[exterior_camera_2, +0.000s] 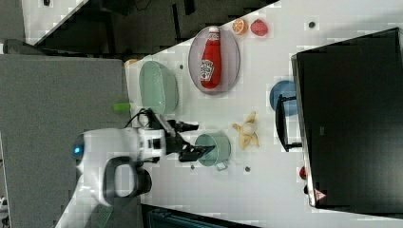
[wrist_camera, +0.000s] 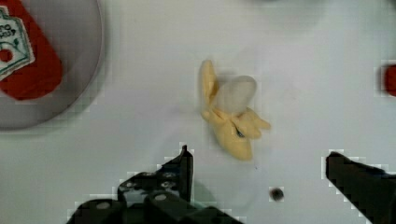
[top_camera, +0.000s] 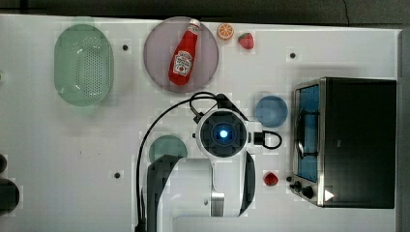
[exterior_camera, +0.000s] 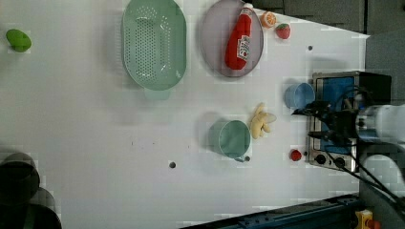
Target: Pick banana from table and place on oven.
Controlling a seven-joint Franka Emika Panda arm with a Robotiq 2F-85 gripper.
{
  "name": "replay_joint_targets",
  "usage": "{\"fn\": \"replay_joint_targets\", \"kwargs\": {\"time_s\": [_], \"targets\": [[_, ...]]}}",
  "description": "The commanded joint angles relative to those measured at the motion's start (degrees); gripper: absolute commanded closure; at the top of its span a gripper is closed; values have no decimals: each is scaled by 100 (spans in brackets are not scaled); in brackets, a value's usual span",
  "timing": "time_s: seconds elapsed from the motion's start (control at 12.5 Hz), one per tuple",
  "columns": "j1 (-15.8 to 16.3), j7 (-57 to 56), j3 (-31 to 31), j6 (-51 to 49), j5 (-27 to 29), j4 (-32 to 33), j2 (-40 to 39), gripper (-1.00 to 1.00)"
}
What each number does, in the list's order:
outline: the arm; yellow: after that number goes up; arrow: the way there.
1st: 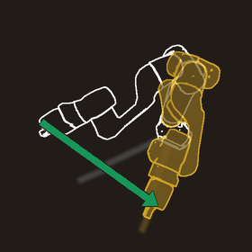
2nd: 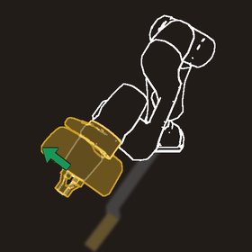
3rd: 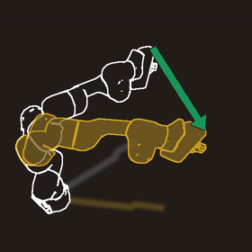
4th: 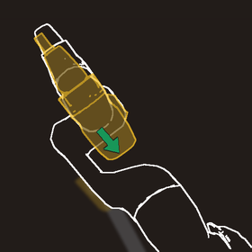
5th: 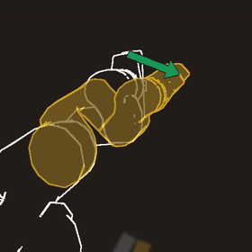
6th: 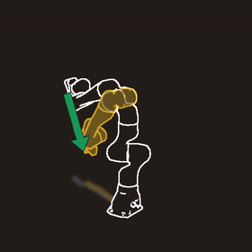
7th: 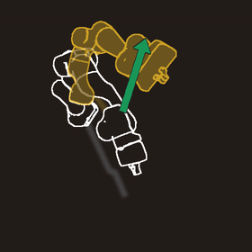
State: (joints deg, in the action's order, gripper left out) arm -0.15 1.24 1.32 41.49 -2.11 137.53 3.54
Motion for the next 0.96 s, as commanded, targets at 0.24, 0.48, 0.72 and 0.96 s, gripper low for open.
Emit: {"fn": "replay_joint_targets", "kwargs": {"time_s": [0.24, 0.48, 0.72, 0.96], "targets": [[-63, 201, 8, 857, 6, 145, -643, -100], [-63, 200, 10, 1366, 6, 158, -1300, -100], [-63, 201, 7, 1839, 6, 165, -1829, -100], [-61, 205, -4, 2133, 7, 171, -2190, -100]]}}
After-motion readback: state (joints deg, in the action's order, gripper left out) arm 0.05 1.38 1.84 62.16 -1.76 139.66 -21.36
